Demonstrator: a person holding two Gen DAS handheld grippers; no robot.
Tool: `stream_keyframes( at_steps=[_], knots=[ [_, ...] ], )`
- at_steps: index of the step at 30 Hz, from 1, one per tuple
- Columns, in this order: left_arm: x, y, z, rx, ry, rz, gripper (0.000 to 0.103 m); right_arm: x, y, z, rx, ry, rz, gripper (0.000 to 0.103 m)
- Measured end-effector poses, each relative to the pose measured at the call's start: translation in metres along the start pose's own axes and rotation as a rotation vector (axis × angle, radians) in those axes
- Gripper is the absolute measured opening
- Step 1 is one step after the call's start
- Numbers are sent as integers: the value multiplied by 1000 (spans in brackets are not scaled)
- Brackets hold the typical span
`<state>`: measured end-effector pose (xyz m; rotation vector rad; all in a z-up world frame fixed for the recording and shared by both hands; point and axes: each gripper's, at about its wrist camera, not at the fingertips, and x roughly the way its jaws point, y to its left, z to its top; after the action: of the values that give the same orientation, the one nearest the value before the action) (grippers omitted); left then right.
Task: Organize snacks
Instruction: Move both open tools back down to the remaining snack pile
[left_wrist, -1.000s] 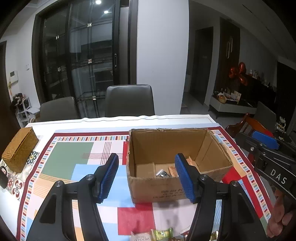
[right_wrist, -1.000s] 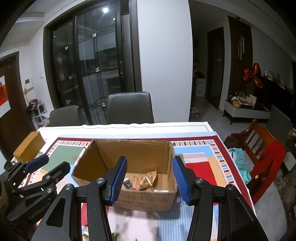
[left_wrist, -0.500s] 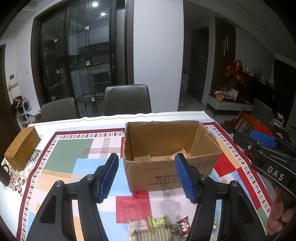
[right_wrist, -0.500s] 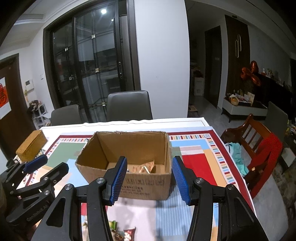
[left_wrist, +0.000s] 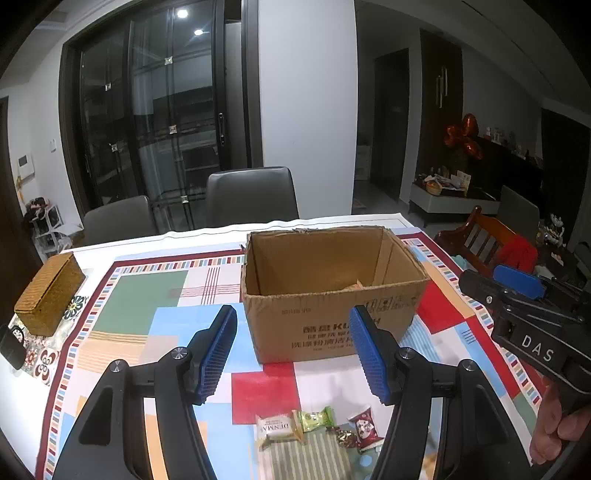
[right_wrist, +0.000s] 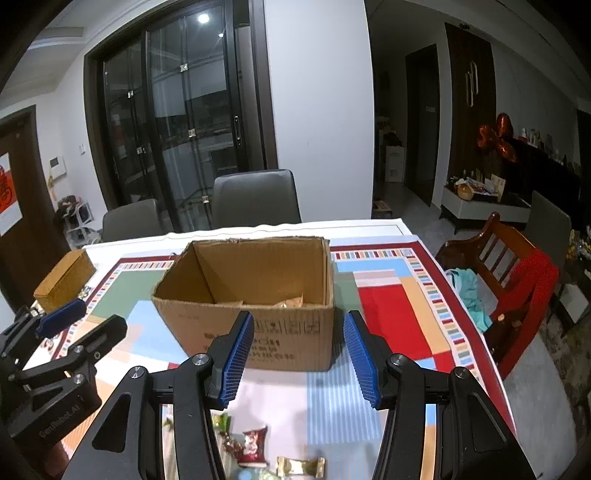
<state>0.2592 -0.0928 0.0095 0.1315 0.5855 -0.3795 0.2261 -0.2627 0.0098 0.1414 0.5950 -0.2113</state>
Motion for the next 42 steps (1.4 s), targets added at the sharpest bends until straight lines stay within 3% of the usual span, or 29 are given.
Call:
stream_keyframes(
  at_steps=[27, 42],
  knots=[
    [-29, 0, -55, 25, 34, -4, 62, -25, 12, -58, -36, 46, -13, 52],
    [-19, 16, -88, 15, 79, -13, 62, -12, 19, -101, 43, 118, -47, 52]
  ],
)
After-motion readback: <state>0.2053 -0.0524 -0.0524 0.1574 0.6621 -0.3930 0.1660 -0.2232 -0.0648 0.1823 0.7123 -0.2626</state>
